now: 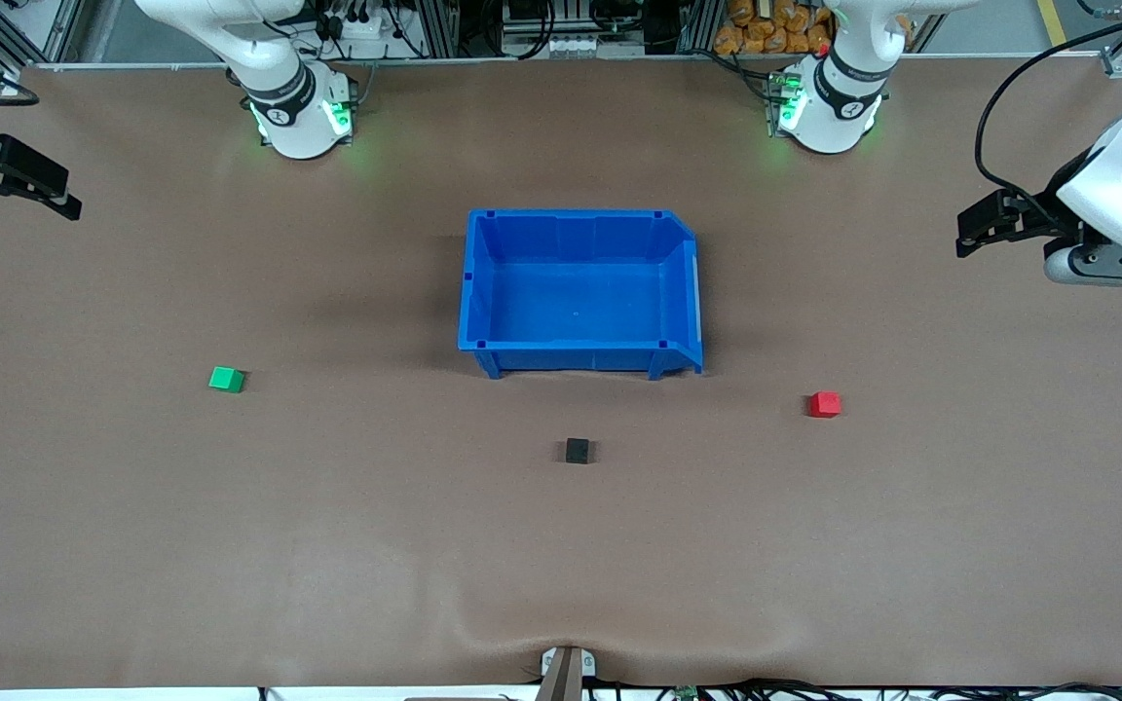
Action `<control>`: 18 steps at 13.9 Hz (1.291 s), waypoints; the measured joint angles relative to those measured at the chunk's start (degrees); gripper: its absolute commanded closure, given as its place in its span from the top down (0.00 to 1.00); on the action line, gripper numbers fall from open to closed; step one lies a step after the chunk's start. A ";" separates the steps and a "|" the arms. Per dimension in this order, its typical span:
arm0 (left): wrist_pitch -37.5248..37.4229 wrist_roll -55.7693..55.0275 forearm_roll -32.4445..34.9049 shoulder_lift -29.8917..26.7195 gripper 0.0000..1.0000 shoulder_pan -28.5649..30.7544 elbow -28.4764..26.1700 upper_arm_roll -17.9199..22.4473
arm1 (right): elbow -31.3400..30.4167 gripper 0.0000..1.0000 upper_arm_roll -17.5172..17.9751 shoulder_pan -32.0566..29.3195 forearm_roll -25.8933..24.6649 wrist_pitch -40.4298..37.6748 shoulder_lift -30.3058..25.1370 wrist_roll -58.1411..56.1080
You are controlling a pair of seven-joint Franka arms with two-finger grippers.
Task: Attach green and red cubes to black cube
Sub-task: 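Reach the right gripper toward the green cube while the left gripper reaches the red cube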
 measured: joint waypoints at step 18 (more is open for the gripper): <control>1.58 -0.02 0.00 4.14 1.00 0.79 -0.57 -0.23 | -0.30 1.00 -0.71 -0.38 -0.37 0.65 1.73 0.01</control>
